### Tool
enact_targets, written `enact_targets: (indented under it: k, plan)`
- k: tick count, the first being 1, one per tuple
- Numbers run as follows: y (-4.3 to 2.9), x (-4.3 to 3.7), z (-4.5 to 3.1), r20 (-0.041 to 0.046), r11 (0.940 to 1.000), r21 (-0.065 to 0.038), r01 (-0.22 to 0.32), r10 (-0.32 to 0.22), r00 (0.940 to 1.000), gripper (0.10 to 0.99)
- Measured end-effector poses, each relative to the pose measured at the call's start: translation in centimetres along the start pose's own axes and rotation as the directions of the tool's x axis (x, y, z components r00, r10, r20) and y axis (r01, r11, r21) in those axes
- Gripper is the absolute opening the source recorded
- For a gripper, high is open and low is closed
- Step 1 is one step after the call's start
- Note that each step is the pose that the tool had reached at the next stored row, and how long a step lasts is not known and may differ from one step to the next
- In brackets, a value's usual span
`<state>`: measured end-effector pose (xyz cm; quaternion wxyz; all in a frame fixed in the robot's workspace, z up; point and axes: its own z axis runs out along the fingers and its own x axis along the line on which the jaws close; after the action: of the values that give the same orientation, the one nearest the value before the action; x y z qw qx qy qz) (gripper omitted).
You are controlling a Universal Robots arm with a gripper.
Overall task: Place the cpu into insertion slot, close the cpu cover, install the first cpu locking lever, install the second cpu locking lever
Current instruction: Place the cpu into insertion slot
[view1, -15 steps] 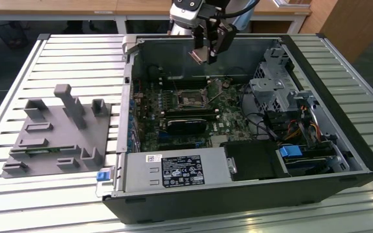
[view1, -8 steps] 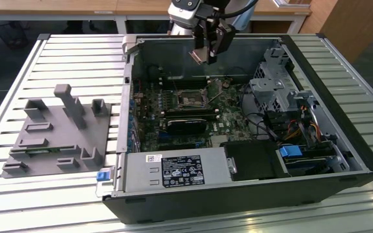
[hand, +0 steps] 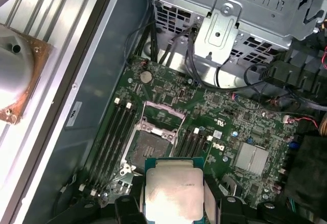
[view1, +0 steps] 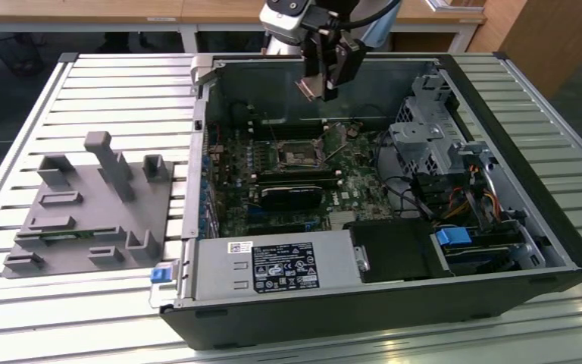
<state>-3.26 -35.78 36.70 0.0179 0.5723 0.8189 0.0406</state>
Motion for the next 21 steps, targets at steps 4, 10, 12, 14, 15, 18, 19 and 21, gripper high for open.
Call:
enact_targets:
  k: [4,10,12,14,15,18,19,21]
  plan:
    - [0.0,0.0,0.02,0.0015,0.9998,0.0,-0.018,0.018,0.9998,0.541]
    - [0.0,0.01,0.05,0.0039,0.999,-0.001,-0.045,0.045,0.999,0.541]
    - [0.0,0.01,0.06,0.0047,0.9985,-0.001,-0.054,0.054,0.9985,0.541]
    - [0.0,0.02,0.07,0.0055,0.998,-0.001,-0.063,0.063,0.998,0.541]
    - [0.0,0.02,0.07,0.0059,0.9977,-0.001,-0.068,0.068,0.9977,0.541]
    - [0.0,0.02,0.08,0.007,0.9967,-0.002,-0.081,0.081,0.9967,0.541]
    - [0.0,0.02,0.09,0.0074,0.9964,-0.002,-0.085,0.085,0.9963,0.541]
    - [0.0,0.02,0.1,0.0082,0.9956,-0.002,-0.094,0.094,0.9955,0.541]
